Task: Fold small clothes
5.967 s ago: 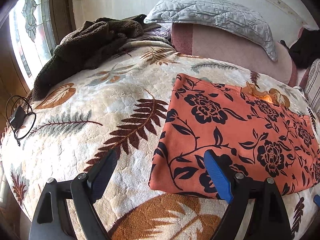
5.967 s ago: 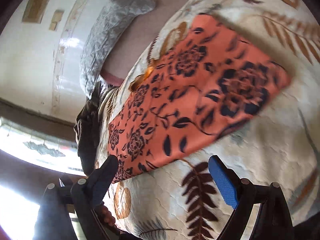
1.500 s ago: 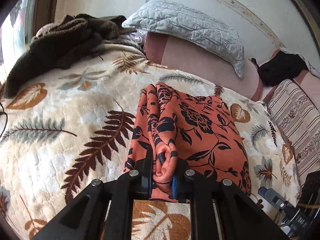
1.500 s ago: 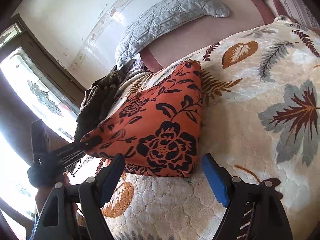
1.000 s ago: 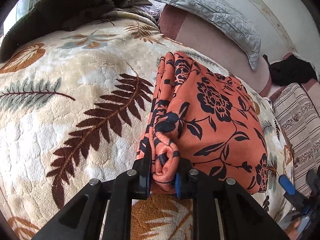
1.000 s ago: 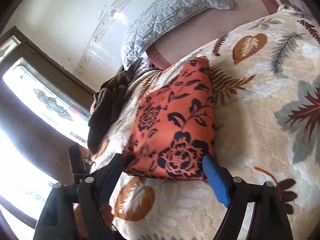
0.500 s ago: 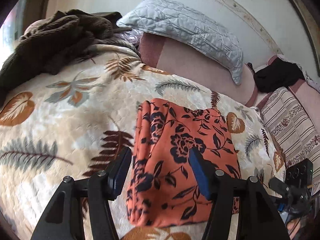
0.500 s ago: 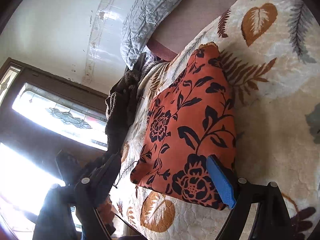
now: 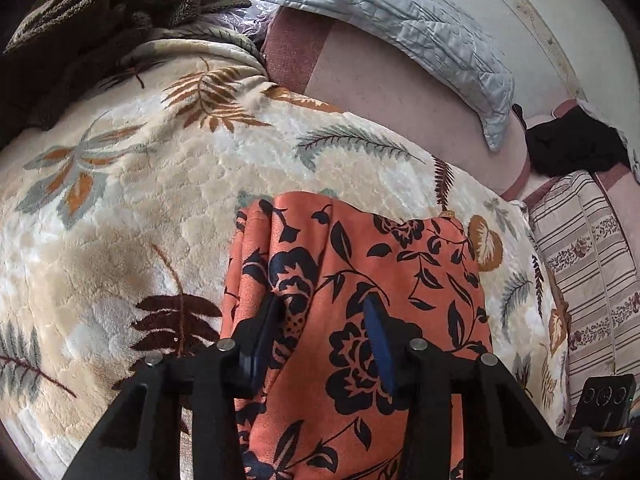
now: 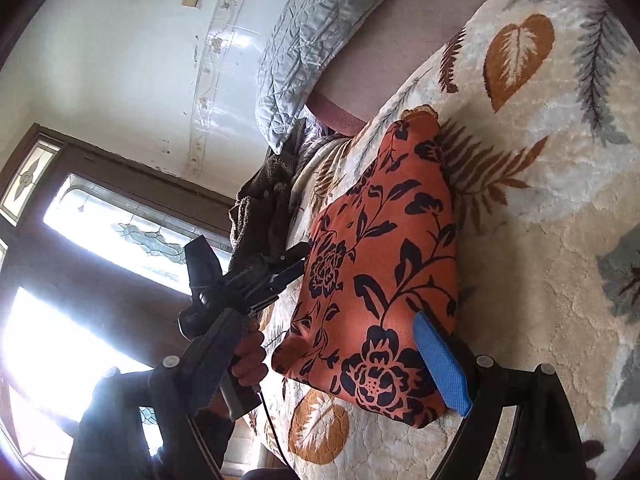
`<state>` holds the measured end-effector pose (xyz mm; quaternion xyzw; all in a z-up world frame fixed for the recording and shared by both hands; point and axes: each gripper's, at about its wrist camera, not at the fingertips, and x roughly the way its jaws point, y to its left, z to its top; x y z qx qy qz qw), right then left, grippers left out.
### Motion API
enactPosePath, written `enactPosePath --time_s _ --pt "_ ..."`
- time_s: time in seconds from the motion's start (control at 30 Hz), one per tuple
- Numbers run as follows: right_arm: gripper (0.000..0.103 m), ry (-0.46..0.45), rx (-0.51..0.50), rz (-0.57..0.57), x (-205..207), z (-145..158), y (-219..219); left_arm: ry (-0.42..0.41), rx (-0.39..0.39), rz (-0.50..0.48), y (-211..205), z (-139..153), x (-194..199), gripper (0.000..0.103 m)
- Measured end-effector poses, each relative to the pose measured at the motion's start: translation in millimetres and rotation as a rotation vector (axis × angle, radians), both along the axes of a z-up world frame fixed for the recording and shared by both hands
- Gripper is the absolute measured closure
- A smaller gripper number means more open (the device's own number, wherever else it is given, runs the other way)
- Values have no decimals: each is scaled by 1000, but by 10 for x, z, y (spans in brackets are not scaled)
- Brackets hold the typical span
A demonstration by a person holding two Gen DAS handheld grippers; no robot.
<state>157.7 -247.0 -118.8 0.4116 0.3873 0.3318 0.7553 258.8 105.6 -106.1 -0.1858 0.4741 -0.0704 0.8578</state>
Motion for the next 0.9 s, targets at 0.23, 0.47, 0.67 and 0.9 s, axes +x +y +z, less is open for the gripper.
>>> enactPosePath --time_s 0.23,0.47,0.67,0.9 --pt "13 0 1 -3 -12 -3 -7 11 35 8 16 -33 -9 59" --pt "13 -9 -21 -2 6 14 43 -16 90 7 -8 46 -43 95" --pt "13 -8 -37 3 38 -21 31 40 103 27 109 -191 -27 93" --pt "13 9 -45 -4 53 -74 17 27 86 47 144 -256 -57 90"
